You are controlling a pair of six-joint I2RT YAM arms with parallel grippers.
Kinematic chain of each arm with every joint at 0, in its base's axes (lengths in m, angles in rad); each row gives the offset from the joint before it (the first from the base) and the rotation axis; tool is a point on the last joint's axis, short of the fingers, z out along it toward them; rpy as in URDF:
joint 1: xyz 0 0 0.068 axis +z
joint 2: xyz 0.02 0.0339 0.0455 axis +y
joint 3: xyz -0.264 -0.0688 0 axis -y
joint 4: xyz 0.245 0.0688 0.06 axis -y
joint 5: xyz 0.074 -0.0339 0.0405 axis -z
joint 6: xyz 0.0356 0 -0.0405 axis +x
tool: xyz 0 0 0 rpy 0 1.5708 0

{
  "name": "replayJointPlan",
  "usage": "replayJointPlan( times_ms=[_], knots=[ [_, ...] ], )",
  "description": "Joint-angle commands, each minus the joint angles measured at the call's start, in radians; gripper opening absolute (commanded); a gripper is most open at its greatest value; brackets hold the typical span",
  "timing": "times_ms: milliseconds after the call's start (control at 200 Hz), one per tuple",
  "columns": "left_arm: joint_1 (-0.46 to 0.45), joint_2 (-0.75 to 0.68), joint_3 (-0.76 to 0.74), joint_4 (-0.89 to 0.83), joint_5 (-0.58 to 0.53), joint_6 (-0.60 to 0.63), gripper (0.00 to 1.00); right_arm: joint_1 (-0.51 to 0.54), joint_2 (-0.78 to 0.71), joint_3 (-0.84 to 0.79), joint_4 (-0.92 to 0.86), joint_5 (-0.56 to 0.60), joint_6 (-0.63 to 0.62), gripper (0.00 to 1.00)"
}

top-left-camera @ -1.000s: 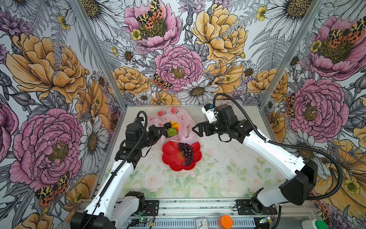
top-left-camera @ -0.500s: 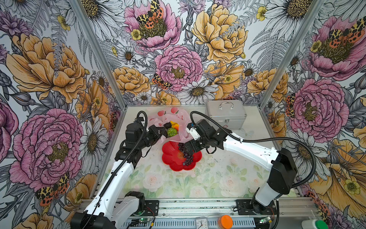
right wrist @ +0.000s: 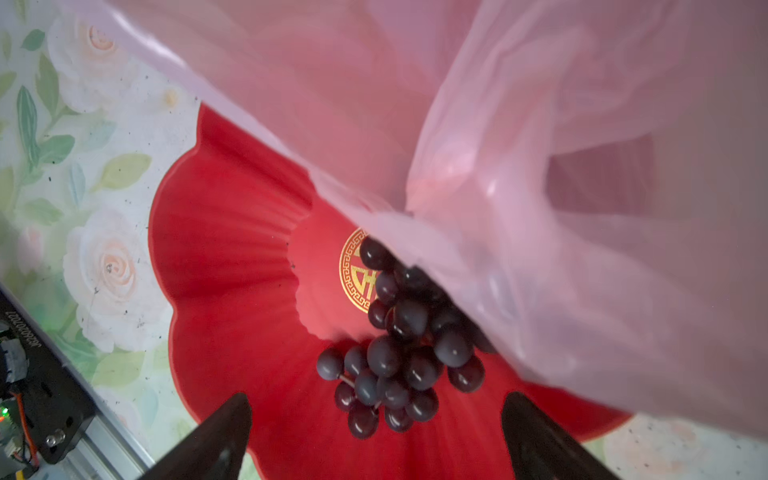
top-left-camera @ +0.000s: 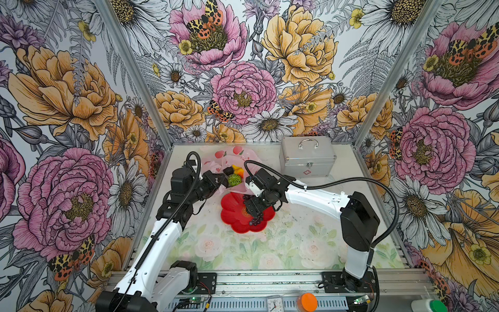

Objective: Place the fruits into the plastic bag
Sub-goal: 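Move the right gripper back over the dark grapes on the plate, then lower the right gripper onto the dark grapes and close on them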

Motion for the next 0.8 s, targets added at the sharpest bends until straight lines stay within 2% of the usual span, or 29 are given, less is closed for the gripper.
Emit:
replayJointPlan(
  times_ms=[0,450,796],
  knots=[
    [0.005,-0.013,-0.002,-0.007,-0.001,0.010,0.00,0.004,0.047,0.069,-0.014,0.030,-0.052,0.96],
    [0.018,-0.002,0.010,-0.017,-0.004,0.013,0.00,-0.001,0.230,0.272,-0.100,0.071,-0.117,0.97],
    [0.016,0.011,0.021,-0.023,-0.005,0.022,0.00,-0.002,0.249,0.268,-0.136,0.107,-0.102,0.97]
  ],
)
